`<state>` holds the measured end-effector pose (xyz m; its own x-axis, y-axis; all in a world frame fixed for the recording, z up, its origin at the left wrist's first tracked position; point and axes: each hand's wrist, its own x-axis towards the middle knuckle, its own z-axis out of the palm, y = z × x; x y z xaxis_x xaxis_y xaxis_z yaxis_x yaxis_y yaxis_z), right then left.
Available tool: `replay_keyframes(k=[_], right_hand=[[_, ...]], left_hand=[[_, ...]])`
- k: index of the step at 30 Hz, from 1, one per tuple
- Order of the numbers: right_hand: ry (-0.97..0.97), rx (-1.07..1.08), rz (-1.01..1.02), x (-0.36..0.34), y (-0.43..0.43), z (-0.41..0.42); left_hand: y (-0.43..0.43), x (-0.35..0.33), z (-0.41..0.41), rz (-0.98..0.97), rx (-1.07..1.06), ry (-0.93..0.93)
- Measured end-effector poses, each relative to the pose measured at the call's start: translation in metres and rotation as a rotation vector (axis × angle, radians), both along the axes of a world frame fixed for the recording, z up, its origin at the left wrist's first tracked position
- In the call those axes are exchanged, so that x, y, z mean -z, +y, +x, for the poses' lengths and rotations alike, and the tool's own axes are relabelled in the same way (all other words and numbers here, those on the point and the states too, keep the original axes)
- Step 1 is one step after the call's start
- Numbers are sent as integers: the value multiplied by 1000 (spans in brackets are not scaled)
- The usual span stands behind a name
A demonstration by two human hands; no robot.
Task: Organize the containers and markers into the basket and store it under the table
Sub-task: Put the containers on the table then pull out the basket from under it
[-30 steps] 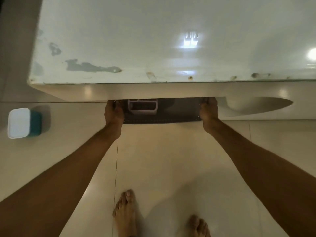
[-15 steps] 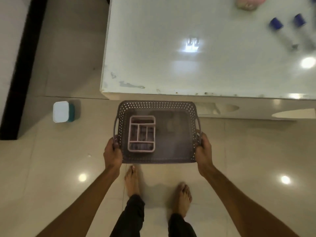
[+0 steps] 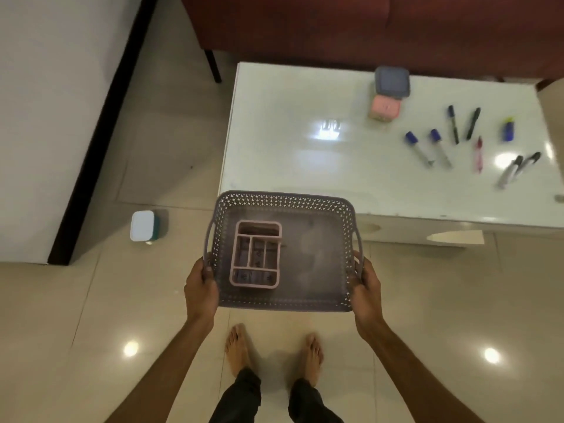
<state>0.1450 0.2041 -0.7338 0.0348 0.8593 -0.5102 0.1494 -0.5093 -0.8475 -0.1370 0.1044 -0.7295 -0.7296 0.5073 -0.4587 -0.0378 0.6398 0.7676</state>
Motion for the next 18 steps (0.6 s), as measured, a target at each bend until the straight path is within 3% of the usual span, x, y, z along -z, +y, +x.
replay_keyframes(k=[5,12,18], right_hand=[[-13,74,33,-14,66,-20],[-4,145,49,7,193,-46],[61,160,16,40,270,-47]], left_hand=[[77,-14,-21,66,18,35],[204,17,-42,85,6,49],[280,53,-52,107,-19,-75]])
